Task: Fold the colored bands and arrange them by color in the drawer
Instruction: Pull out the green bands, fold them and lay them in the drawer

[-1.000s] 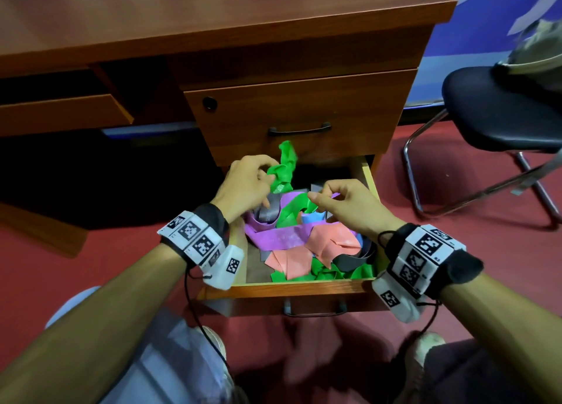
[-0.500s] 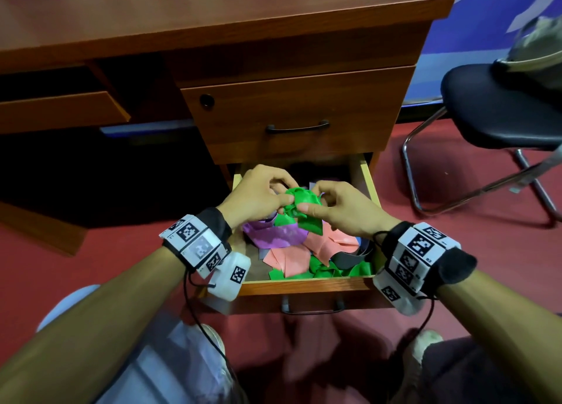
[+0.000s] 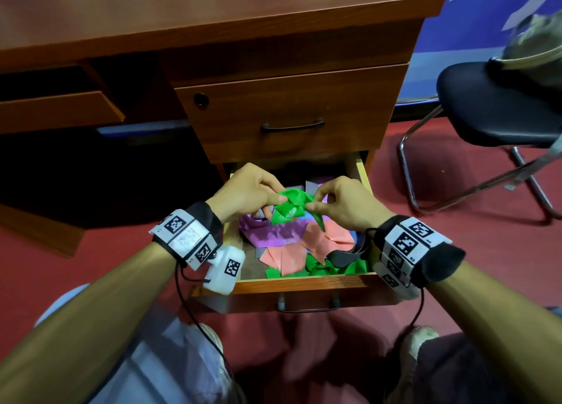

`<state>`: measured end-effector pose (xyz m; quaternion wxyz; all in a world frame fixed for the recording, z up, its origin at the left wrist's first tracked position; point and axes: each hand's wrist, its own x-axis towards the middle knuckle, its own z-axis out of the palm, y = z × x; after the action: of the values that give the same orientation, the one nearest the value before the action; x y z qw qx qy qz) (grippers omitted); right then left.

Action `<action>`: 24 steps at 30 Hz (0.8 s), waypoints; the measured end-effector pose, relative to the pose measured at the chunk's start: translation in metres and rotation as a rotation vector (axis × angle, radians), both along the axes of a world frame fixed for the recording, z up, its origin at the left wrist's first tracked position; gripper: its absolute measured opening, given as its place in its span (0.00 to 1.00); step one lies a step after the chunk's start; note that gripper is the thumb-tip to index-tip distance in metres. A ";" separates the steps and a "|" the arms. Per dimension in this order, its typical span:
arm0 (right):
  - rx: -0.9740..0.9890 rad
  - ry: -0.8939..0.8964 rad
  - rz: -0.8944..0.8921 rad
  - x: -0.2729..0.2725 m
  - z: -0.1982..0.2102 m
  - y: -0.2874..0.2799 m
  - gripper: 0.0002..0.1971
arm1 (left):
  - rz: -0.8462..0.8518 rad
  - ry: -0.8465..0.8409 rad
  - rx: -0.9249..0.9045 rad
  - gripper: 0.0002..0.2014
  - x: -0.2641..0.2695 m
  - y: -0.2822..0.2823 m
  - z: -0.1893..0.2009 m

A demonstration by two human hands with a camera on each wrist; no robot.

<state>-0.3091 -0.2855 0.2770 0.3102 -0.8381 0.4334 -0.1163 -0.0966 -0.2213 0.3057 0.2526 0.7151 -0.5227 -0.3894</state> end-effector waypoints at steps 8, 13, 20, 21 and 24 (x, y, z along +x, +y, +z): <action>0.280 -0.249 0.012 0.008 0.006 0.010 0.09 | -0.018 0.078 -0.038 0.15 -0.019 0.005 -0.002; 0.417 -0.362 -0.059 0.011 0.006 0.014 0.08 | -0.088 0.123 0.027 0.10 -0.026 0.008 0.003; 0.146 -0.290 0.009 0.009 0.000 0.014 0.14 | -0.161 -0.277 -0.145 0.17 -0.016 0.013 0.001; 0.081 -0.264 0.024 0.009 -0.002 0.014 0.12 | -0.190 -0.309 -0.149 0.19 -0.014 0.013 0.000; 0.014 -0.257 0.005 0.009 -0.005 0.011 0.11 | -0.192 -0.314 -0.094 0.17 -0.009 0.010 0.000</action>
<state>-0.3004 -0.2743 0.2718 0.3693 -0.8151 0.3888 -0.2191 -0.1053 -0.2115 0.3058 0.1630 0.7014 -0.6391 -0.2704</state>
